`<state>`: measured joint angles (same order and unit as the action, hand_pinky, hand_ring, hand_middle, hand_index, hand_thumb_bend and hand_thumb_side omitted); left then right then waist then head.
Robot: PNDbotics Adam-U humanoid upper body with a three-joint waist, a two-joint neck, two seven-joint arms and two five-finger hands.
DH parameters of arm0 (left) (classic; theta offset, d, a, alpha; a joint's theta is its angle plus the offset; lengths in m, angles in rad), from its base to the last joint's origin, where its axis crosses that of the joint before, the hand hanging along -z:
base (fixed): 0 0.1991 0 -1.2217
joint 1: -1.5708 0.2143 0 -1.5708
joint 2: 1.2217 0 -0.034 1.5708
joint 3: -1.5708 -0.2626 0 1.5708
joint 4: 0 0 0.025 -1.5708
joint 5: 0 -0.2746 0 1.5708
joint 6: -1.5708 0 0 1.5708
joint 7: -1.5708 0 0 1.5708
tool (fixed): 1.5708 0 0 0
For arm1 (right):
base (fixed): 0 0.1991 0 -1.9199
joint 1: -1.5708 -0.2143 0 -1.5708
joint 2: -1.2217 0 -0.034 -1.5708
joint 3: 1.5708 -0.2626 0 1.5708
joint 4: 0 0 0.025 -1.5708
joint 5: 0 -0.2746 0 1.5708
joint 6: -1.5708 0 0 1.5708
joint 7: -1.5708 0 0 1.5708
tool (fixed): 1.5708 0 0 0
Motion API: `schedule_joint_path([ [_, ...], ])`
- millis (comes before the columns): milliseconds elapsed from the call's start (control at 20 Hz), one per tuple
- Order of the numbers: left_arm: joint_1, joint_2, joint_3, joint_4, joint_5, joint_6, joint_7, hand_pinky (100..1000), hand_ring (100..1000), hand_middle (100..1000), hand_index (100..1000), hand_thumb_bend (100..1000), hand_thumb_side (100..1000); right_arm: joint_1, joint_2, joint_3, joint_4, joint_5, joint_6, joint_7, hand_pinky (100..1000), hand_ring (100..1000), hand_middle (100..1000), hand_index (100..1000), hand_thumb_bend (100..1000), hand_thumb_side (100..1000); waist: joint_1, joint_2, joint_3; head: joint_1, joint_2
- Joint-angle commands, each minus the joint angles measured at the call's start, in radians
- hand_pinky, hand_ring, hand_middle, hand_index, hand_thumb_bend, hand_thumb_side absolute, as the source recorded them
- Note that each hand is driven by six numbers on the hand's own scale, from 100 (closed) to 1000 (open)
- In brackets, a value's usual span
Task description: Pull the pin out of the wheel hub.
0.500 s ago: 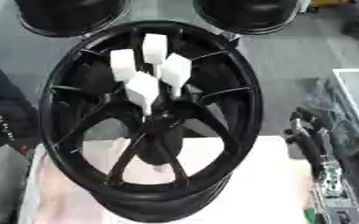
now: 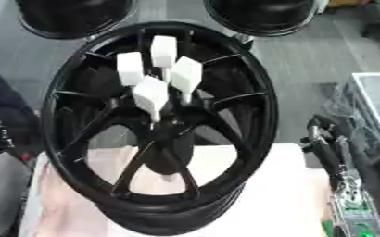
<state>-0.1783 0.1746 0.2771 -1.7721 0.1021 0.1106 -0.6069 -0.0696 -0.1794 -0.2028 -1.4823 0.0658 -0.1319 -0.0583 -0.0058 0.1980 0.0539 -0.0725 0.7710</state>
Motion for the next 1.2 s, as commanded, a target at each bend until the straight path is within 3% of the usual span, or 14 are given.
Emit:
schedule_joint_path([
  [50, -0.042, 0.156, 0.021, -0.047, 0.077, -0.073, 0.051, 727, 662, 713, 814, 100, 990, -0.002, -0.017, -0.007, -0.008, 0.002, -0.001, -0.003, 474, 564, 765, 841, 100, 640, 0.007, -0.024, -0.004, -0.007, -0.005],
  [200, -0.104, 0.351, 0.012, -0.053, 0.165, -0.184, 0.124, 690, 594, 722, 815, 100, 863, 0.001, -0.022, -0.008, -0.007, 0.005, 0.0, -0.004, 474, 564, 765, 841, 100, 640, 0.014, -0.03, -0.011, -0.012, -0.006],
  [350, -0.187, 0.537, -0.039, -0.034, 0.199, -0.315, 0.163, 687, 581, 735, 819, 100, 794, 0.005, -0.025, -0.007, -0.006, 0.008, 0.001, -0.003, 474, 564, 765, 841, 100, 640, 0.02, -0.038, -0.022, -0.011, -0.004],
  [550, -0.286, 0.681, -0.139, 0.008, 0.139, -0.452, 0.144, 690, 576, 751, 829, 100, 742, 0.009, -0.028, -0.002, -0.003, 0.012, 0.001, 0.002, 474, 564, 765, 841, 100, 640, 0.024, -0.047, -0.033, -0.002, -0.001],
  [650, -0.357, 0.744, -0.221, 0.013, 0.053, -0.526, 0.083, 693, 569, 781, 859, 100, 705, 0.011, -0.032, 0.001, -0.002, 0.013, 0.002, 0.006, 474, 564, 765, 841, 100, 641, 0.028, -0.052, -0.038, 0.003, -0.001],
  [750, -0.446, 0.766, -0.321, 0.032, -0.058, -0.612, 0.023, 696, 568, 784, 867, 188, 692, 0.013, -0.038, 0.004, -0.001, 0.015, 0.003, 0.009, 474, 564, 764, 840, 100, 641, 0.033, -0.057, -0.041, 0.009, -0.001],
  [900, -0.554, 0.742, -0.456, 0.089, -0.197, -0.719, -0.026, 695, 546, 793, 876, 246, 729, 0.018, -0.044, 0.007, 0.002, 0.016, 0.004, 0.012, 474, 564, 764, 840, 100, 642, 0.043, -0.063, -0.043, 0.012, -0.001],
  [1200, -0.681, 0.647, -0.628, 0.228, -0.315, -0.824, -0.092, 684, 530, 796, 877, 252, 801, 0.027, -0.052, 0.009, 0.004, 0.017, 0.004, 0.014, 474, 564, 764, 840, 100, 641, 0.056, -0.07, -0.052, 0.002, -0.001],
])
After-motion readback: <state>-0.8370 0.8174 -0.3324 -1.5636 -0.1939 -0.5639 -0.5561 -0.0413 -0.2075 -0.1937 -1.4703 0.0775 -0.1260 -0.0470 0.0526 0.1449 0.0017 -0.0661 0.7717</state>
